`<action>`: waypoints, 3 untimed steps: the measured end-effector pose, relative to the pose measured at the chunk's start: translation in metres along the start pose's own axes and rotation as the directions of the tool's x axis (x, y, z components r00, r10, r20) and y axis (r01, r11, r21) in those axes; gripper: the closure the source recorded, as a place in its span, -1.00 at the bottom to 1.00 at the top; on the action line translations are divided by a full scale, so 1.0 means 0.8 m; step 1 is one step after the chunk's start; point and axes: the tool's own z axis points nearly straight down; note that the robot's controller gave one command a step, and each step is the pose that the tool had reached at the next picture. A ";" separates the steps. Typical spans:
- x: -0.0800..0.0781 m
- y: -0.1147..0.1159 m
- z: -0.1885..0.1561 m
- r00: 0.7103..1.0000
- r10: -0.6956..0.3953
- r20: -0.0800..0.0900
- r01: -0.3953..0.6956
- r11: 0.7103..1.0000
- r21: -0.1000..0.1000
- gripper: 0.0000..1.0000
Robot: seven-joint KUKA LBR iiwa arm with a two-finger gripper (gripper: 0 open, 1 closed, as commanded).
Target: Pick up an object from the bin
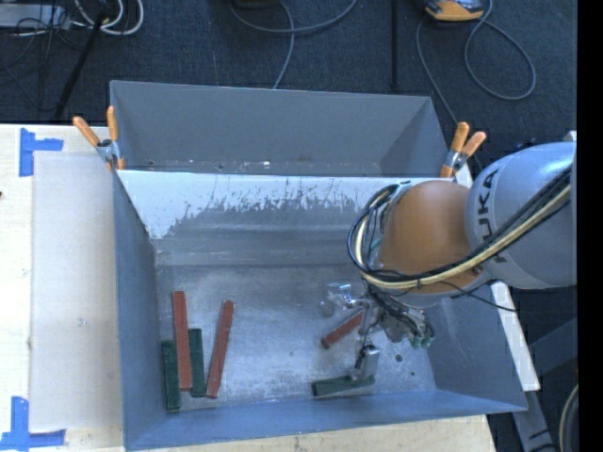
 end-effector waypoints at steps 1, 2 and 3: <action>-0.005 0.001 -0.006 1.000 -0.005 0.011 0.005 1.000 0.002 1.00; -0.044 0.121 -0.099 0.984 -0.177 0.018 0.177 0.984 0.003 1.00; -0.043 0.117 -0.096 0.985 -0.172 0.012 0.172 0.985 0.004 -1.00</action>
Offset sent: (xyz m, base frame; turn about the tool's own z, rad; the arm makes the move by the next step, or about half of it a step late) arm 0.0000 0.0000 0.0000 0.0000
